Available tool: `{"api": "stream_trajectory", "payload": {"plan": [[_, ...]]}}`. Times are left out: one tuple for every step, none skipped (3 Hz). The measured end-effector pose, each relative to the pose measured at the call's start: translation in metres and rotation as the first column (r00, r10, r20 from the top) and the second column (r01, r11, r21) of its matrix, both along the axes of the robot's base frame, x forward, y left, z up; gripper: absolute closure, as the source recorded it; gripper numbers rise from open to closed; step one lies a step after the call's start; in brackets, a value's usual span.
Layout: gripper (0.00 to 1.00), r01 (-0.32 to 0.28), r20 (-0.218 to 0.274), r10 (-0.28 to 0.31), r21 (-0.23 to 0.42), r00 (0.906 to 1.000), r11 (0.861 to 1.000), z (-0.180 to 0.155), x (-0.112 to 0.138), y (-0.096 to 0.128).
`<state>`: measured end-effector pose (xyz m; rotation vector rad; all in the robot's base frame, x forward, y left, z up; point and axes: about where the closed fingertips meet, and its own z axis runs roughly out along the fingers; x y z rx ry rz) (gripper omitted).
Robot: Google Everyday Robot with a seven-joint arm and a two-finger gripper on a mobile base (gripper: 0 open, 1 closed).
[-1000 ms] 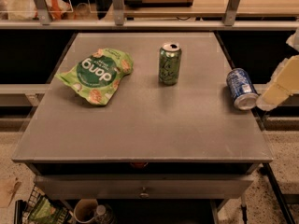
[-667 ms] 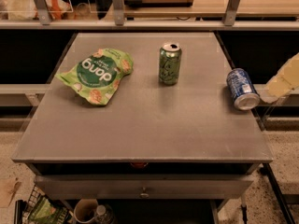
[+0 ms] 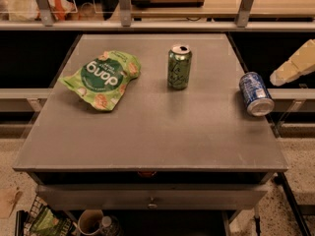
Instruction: Place pepsi can upright
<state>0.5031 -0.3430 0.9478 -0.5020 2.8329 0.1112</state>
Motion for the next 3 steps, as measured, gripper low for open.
{"api": "stream_trajectory", "payload": {"plan": [[0.00, 0.069, -0.053, -0.067, 0.039, 0.9964, 0.997, -0.015, 0.030, -0.006], [0.00, 0.113, -0.077, -0.108, 0.062, 0.9912, 0.992, -0.029, 0.058, -0.006], [0.00, 0.127, -0.076, -0.122, 0.053, 0.9896, 0.991, -0.034, 0.081, 0.002]]}}
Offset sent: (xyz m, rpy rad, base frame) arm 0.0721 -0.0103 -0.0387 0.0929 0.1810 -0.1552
